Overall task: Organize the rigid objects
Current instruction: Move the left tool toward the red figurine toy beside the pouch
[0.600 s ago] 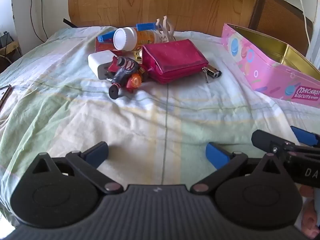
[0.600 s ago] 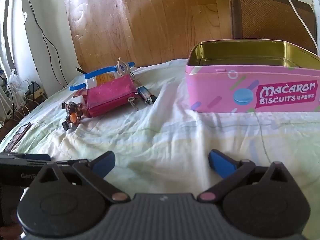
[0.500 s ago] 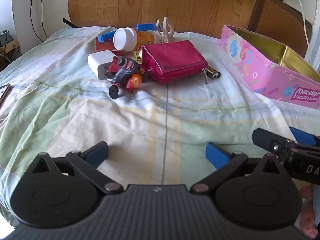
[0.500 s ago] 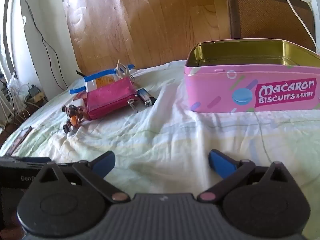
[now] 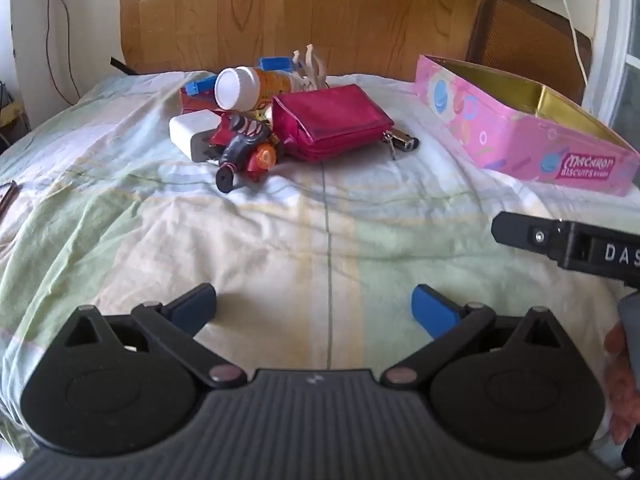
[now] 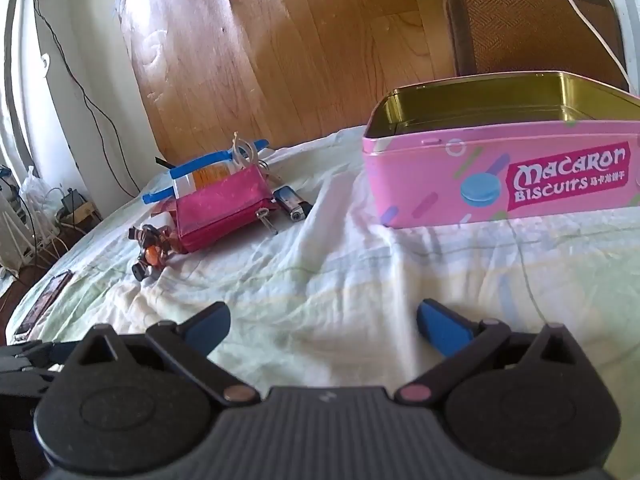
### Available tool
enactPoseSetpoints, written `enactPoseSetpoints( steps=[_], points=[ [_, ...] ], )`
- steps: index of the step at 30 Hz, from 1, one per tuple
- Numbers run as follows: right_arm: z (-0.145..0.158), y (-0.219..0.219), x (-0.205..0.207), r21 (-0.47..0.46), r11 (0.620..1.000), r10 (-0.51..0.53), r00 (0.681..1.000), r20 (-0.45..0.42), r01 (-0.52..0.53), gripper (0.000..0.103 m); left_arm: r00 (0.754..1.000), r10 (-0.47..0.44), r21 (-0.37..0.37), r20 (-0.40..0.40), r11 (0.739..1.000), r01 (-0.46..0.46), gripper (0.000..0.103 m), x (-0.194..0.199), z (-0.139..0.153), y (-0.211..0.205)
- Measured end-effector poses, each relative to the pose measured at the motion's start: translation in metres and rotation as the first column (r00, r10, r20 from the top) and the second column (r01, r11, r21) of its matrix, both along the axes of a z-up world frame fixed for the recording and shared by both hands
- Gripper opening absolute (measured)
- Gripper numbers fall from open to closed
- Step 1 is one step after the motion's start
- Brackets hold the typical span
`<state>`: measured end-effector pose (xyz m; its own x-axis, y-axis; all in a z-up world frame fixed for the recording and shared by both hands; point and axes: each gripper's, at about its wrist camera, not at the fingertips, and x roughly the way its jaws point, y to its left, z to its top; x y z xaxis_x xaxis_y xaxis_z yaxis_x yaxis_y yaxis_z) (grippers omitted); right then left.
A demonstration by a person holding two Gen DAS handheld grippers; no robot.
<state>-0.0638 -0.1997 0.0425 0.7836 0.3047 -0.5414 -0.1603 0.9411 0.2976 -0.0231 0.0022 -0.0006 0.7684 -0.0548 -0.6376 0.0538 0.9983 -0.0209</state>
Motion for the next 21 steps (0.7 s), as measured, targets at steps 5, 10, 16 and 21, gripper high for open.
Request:
enactPoseSetpoints(
  steps=[5, 10, 16, 21],
  points=[
    [0.0, 0.004, -0.002, -0.028, 1.0, -0.006, 1.0, 0.013, 0.006, 0.102, 0.997, 0.059, -0.017, 0.049, 0.998, -0.058, 0.103, 0.0, 0.007, 0.017],
    [0.009, 0.017, -0.007, -0.075, 0.997, 0.007, 0.996, 0.087, -0.001, 0.079, 0.984, 0.107, -0.008, 0.145, 0.994, -0.107, 0.103, 0.002, 0.019, 0.033],
    [0.024, 0.051, -0.009, -0.171, 0.982, 0.111, 0.976, 0.185, -0.079, 0.054, 0.979, 0.139, -0.053, 0.149, 0.99, -0.133, 0.103, 0.014, 0.018, 0.059],
    [0.025, 0.073, 0.003, -0.207, 0.972, 0.154, 0.967, 0.202, -0.111, 0.049, 0.976, 0.115, -0.027, 0.186, 0.993, -0.112, 0.103, 0.028, 0.019, 0.063]
  ],
)
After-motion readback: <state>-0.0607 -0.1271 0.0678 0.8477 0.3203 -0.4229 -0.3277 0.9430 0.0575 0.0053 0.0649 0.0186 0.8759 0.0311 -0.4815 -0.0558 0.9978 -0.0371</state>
